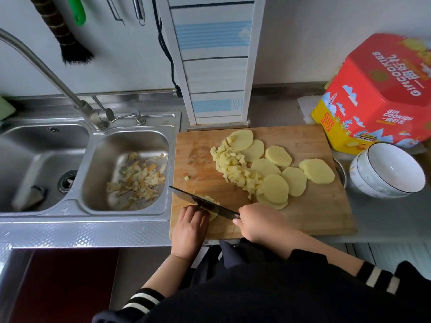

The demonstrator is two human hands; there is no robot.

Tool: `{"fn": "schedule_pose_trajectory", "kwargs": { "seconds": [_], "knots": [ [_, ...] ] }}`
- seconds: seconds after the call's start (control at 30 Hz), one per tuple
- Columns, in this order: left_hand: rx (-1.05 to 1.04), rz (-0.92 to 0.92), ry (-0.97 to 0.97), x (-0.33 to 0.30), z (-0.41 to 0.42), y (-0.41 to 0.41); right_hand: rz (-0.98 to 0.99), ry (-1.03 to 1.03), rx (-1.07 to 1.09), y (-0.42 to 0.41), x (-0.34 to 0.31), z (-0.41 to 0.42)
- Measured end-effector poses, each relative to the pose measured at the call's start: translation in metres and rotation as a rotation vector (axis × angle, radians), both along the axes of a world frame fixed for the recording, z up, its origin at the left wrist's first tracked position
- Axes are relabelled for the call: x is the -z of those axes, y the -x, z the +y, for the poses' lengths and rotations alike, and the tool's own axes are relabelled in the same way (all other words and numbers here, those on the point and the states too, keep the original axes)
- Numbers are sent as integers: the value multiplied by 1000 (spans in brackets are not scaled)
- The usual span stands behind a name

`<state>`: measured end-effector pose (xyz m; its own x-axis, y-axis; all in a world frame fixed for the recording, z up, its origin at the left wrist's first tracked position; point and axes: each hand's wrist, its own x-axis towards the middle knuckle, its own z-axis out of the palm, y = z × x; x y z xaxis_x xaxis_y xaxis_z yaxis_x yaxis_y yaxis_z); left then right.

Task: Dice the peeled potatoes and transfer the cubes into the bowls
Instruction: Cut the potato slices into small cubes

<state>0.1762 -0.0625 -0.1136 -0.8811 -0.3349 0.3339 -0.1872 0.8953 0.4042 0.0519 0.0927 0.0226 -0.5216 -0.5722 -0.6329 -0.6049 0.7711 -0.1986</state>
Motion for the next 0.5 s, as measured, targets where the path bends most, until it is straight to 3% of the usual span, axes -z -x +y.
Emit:
{"fn": "schedule_pose_trajectory", "kwargs": {
  "seconds": [0.5],
  "knots": [
    [5,4,-18,-1,-1,-1,-19,-83,18,0,10,-12]
  ]
}}
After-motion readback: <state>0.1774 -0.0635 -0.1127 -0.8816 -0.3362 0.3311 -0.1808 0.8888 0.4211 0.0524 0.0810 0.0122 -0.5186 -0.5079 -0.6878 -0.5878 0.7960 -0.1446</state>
